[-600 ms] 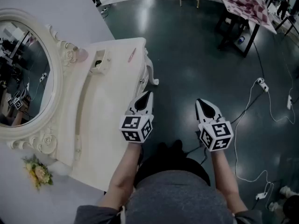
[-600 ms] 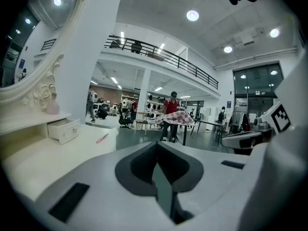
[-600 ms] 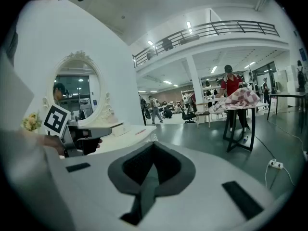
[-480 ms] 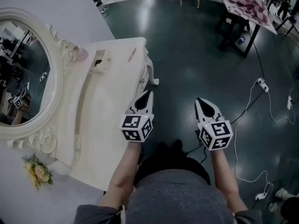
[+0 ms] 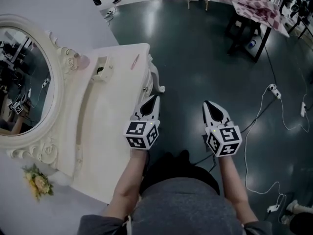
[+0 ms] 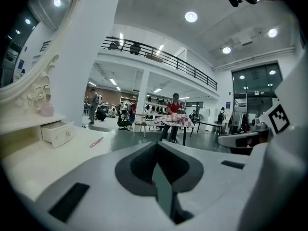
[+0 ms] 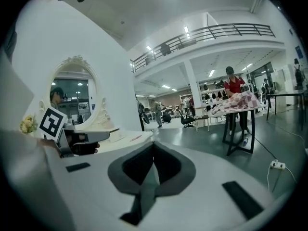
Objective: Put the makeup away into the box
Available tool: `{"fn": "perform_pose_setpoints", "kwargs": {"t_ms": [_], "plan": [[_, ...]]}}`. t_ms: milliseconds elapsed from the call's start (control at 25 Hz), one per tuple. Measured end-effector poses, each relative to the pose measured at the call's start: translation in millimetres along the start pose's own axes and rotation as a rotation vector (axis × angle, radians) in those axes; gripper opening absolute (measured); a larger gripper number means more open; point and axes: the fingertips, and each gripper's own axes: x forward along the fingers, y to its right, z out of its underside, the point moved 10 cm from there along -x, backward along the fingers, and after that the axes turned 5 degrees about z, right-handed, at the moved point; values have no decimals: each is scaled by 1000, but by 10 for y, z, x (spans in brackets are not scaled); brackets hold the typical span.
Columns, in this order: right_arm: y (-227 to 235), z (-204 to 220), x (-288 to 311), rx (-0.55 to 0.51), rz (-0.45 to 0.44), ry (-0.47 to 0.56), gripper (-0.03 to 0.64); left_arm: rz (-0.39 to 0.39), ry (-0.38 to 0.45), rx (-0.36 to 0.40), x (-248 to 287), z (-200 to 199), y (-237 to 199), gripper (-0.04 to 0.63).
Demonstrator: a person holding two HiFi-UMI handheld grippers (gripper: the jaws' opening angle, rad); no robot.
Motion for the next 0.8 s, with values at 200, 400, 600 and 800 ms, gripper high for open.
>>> {"fn": "perform_pose_setpoints", "kwargs": {"t_ms": [200, 400, 600, 800], "plan": [[116, -8, 19, -2, 15, 11, 5, -4, -2, 16, 80, -1, 72, 8], [212, -59, 59, 5, 8, 25, 9, -12, -8, 13, 165, 8, 103, 8], [287, -116, 169, 12, -8, 31, 43, -18, -16, 10, 289, -1, 71, 7], [389, -160, 334, 25, -12, 27, 92, -25, -28, 9, 447, -19, -15, 8]]}}
